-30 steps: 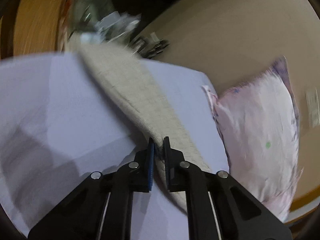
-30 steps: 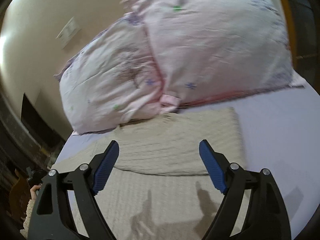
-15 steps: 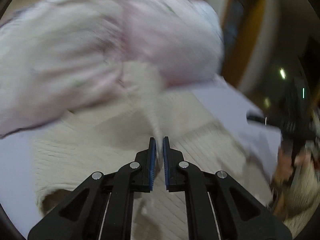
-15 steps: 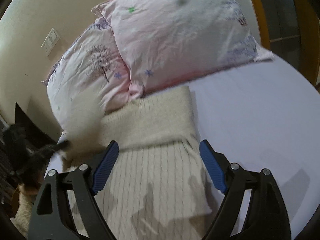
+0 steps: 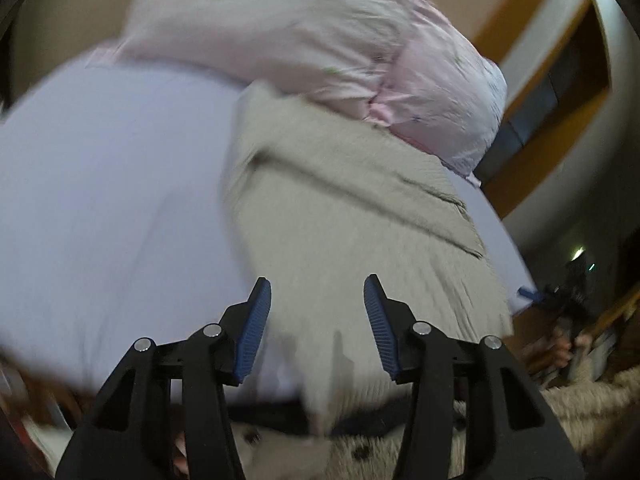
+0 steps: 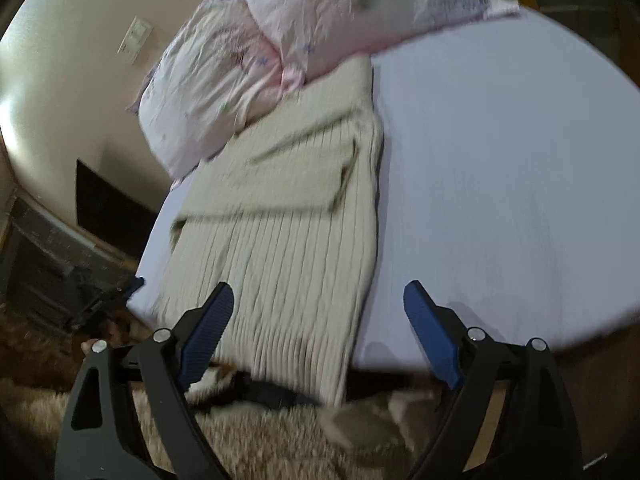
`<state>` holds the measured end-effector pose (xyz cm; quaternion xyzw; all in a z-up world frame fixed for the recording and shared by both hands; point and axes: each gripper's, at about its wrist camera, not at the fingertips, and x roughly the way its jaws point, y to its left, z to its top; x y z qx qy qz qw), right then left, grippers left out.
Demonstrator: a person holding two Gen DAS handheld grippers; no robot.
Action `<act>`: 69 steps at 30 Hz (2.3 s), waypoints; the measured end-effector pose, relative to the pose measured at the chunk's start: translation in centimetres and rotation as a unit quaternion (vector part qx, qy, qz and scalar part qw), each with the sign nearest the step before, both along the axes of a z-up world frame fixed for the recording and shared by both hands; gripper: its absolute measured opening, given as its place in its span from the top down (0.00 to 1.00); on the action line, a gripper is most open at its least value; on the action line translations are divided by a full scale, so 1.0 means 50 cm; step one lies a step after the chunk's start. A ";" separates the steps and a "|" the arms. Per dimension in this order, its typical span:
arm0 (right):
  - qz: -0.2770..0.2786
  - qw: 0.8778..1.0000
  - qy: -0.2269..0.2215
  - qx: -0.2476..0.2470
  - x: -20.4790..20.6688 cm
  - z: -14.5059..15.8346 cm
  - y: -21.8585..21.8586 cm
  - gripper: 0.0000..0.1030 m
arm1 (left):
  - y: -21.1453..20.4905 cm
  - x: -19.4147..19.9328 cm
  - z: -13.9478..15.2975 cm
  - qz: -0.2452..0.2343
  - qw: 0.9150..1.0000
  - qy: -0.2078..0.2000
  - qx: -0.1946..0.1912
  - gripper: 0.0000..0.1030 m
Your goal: Fold small clothes
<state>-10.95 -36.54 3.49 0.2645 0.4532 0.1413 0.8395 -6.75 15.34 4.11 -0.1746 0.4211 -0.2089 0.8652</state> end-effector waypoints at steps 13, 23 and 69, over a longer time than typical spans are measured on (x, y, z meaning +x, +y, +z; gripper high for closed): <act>0.006 0.971 0.095 0.221 -0.039 -0.157 -0.008 0.85 | -0.046 -0.058 -0.145 -0.034 0.988 0.067 -0.136 0.52; 0.048 0.979 -0.040 0.194 -0.015 0.000 0.005 0.93 | -0.076 -0.028 -0.080 -0.069 0.979 0.017 -0.190 0.94; -0.180 0.968 -0.126 0.122 0.511 0.055 -0.116 0.09 | -0.128 0.438 -0.007 0.064 0.967 0.056 -0.238 0.81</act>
